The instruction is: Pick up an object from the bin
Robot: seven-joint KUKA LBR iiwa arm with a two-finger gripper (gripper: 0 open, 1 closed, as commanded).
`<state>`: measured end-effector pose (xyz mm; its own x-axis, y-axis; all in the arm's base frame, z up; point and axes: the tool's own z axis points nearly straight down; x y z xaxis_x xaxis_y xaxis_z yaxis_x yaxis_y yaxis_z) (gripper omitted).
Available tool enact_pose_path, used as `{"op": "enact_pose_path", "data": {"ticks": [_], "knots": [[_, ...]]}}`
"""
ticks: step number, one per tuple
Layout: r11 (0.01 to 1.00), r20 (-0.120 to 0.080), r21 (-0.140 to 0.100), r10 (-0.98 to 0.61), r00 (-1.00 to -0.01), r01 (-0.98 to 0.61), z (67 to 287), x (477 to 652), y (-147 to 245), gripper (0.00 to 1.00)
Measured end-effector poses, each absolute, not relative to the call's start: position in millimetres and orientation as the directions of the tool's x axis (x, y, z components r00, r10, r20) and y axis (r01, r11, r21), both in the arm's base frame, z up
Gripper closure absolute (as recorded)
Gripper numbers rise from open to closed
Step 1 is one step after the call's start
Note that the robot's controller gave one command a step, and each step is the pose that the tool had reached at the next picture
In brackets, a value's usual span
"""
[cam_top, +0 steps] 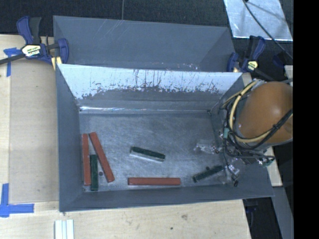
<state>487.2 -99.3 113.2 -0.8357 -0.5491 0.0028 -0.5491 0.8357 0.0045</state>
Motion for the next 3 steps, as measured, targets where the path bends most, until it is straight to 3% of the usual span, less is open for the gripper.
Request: {"op": "enact_pose_path", "data": {"ticks": [1,2,3], "knots": [[0.604,-0.006,-0.008,-0.797,-0.604,-0.797,232,520.2,-92,0.0],[0.461,0.0,0.006,-0.888,-0.461,-0.888,114,498.5,-76,0.0],[0.45,0.0,0.003,-0.893,-0.45,-0.893,67,483.9,-97,0.0]]}}
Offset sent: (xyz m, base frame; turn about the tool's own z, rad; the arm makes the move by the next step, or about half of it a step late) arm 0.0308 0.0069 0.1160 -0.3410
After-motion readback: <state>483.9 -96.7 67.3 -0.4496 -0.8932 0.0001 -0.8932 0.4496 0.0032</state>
